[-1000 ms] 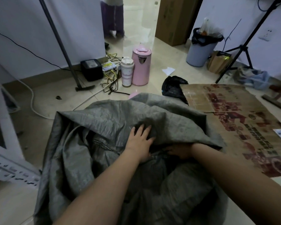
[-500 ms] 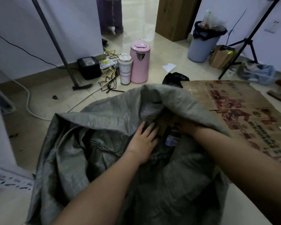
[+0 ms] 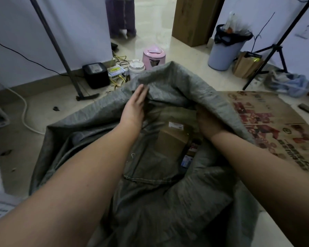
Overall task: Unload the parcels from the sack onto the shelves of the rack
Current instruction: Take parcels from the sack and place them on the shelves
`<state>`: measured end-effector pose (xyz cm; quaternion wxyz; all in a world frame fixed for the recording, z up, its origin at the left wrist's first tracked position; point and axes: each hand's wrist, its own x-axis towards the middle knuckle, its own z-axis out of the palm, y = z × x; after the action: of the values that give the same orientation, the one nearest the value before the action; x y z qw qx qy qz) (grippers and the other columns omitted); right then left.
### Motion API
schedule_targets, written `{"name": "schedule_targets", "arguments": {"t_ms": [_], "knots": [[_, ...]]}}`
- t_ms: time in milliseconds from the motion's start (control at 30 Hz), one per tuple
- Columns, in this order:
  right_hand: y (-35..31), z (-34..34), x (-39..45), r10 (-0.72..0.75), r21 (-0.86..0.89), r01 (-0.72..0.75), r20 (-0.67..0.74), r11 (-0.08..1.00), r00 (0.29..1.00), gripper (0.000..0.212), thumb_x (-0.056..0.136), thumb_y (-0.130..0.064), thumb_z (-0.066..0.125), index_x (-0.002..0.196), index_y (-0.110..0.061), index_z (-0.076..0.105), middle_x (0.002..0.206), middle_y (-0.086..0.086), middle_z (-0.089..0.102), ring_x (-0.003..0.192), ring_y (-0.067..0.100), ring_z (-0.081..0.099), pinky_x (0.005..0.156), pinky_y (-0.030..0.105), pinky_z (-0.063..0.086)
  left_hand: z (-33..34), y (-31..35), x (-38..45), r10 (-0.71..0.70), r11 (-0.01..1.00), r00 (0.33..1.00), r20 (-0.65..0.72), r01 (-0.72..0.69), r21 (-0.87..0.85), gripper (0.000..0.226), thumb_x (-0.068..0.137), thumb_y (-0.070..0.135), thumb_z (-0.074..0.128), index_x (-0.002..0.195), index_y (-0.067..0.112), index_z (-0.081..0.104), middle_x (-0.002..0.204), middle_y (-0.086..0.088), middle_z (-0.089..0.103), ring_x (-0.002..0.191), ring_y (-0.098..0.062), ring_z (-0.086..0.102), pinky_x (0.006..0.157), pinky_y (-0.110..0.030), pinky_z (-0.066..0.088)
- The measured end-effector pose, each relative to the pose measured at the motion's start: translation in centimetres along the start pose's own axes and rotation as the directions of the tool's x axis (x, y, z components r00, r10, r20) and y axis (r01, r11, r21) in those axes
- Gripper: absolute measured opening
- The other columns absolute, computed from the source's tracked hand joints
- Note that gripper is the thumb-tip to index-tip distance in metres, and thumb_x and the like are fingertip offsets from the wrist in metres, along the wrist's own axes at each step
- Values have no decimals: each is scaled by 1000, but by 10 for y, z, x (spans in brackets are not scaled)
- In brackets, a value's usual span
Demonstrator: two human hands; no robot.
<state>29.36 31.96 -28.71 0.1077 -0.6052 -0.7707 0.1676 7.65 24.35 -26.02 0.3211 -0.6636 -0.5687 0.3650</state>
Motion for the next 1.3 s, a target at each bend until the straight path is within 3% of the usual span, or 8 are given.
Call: {"name": "schedule_targets", "arguments": {"t_ms": [167, 433, 567, 733, 933, 1033, 1167, 1300], "knots": [[-8, 8, -2, 9, -464, 112, 251, 879, 968, 54, 100, -36, 39, 147, -11, 33, 154, 15, 23, 142, 31, 20, 115, 36, 16, 16, 18, 7, 50, 919, 999, -23, -55, -390, 52, 95, 47, 34, 138, 21, 48, 156, -11, 24, 147, -34, -10, 110, -59, -17], [-12, 39, 0, 100, -326, 46, 416, 944, 904, 120, 69, -72, 67, 155, -22, -1, 161, 5, 4, 147, 31, 4, 118, 49, 10, 30, 32, 21, 114, 447, 989, 89, 30, -894, 50, 93, 44, 46, 140, 27, 44, 156, -4, 24, 146, -24, 13, 116, -54, 0], [-19, 53, -5, 93, -374, 24, 290, 927, 952, 119, 69, -61, 74, 154, -17, 4, 155, 11, 23, 143, 31, 21, 113, 52, 18, 29, 36, 9, -109, 224, 992, 57, 80, -971, 44, 93, 32, 47, 137, 31, 48, 157, 5, 22, 147, -19, 3, 118, -48, -2], [-34, 43, -23, -14, -213, 49, 162, 976, 987, 105, 72, -67, 66, 150, -18, 16, 147, 12, 32, 134, 32, 35, 108, 47, 33, 30, 53, -25, -367, -285, 878, 307, 208, -936, 38, 94, 24, 49, 131, 26, 52, 140, 0, 42, 133, -22, 35, 109, -39, 29], [-59, 33, -47, 153, 247, -233, 304, 941, 940, 93, 74, -72, 61, 146, -24, 30, 144, 9, 34, 128, 30, 42, 106, 44, 39, 37, 64, -63, -141, -740, 826, 545, 278, -612, 59, 90, 48, 56, 140, 20, 41, 143, -7, 39, 130, -24, 41, 110, -42, 35], [-73, 35, -58, 192, 387, -396, 468, 833, 862, 91, 76, -72, 58, 146, -19, 33, 142, 9, 40, 123, 30, 46, 100, 40, 41, 45, 58, -90, -67, -634, 908, 415, 282, -720, 84, 75, 70, 59, 144, 30, 32, 148, -1, 31, 135, -23, 33, 112, -44, 30], [-95, 33, -73, 261, 373, -577, 627, 727, 734, 66, 79, -67, 57, 124, -20, 51, 115, 6, 56, 100, 24, 56, 77, 34, 48, 57, 40, -117, 47, -196, 953, 300, 303, -933, 106, 61, 82, 58, 148, 41, 15, 155, 5, 17, 143, -24, 17, 116, -47, 20], [-114, 29, -81, 280, 370, -669, 699, 645, 657, 77, 65, -76, 60, 117, -19, 56, 110, 7, 60, 97, 25, 59, 72, 35, 51, 69, 30, -127, 146, -267, 923, 355, 382, -885, 104, 59, 76, 64, 146, 39, 21, 149, -3, 30, 136, -26, 30, 112, -43, 28]]}}
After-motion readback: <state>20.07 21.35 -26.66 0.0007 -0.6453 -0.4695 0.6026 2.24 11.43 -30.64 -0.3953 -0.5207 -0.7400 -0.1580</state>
